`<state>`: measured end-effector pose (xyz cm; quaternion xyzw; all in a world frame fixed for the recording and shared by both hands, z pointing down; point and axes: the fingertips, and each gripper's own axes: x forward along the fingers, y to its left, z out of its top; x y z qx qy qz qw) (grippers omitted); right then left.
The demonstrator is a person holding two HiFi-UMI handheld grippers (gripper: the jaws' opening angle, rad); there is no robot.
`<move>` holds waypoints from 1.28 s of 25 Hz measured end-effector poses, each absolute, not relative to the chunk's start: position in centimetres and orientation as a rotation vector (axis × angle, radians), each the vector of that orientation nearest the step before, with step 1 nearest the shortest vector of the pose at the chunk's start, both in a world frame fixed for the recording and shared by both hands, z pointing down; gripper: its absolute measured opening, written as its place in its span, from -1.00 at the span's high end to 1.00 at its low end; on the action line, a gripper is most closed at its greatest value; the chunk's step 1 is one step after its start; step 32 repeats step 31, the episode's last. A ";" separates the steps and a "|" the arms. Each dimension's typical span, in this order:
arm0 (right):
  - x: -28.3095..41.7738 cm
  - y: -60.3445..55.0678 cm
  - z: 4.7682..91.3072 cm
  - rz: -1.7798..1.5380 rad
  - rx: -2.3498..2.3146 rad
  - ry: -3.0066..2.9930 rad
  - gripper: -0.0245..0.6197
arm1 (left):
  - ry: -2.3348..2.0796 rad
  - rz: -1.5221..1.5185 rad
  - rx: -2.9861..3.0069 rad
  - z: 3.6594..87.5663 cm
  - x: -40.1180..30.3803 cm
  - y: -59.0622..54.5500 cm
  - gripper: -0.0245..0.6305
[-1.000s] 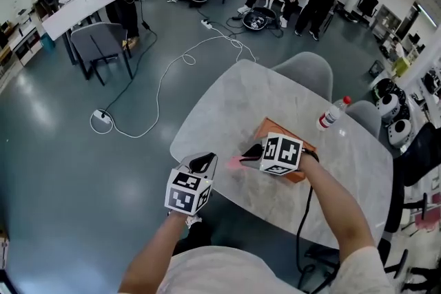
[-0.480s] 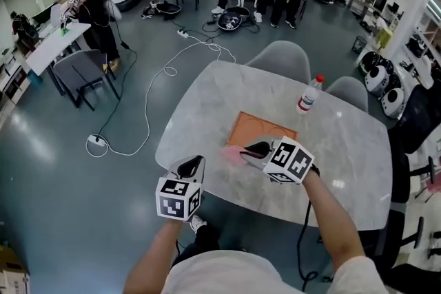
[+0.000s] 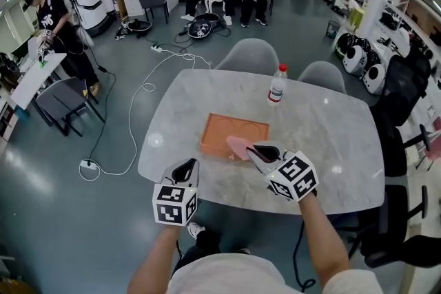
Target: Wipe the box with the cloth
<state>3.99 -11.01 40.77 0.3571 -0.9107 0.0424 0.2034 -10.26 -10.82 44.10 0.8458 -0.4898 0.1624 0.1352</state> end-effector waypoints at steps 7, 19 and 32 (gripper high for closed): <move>9.4 -8.8 39.9 0.184 1.272 -2.564 0.87 | -1.409 0.486 2.496 43.4 -7.1 -10.0 0.87; 13.5 -6.8 40.0 0.235 1.461 -2.532 0.87 | -1.350 0.517 2.527 43.8 -4.1 -8.8 0.87; 15.2 -6.4 39.9 0.235 1.469 -2.537 0.87 | -1.338 0.521 2.535 43.8 -2.1 -8.5 0.87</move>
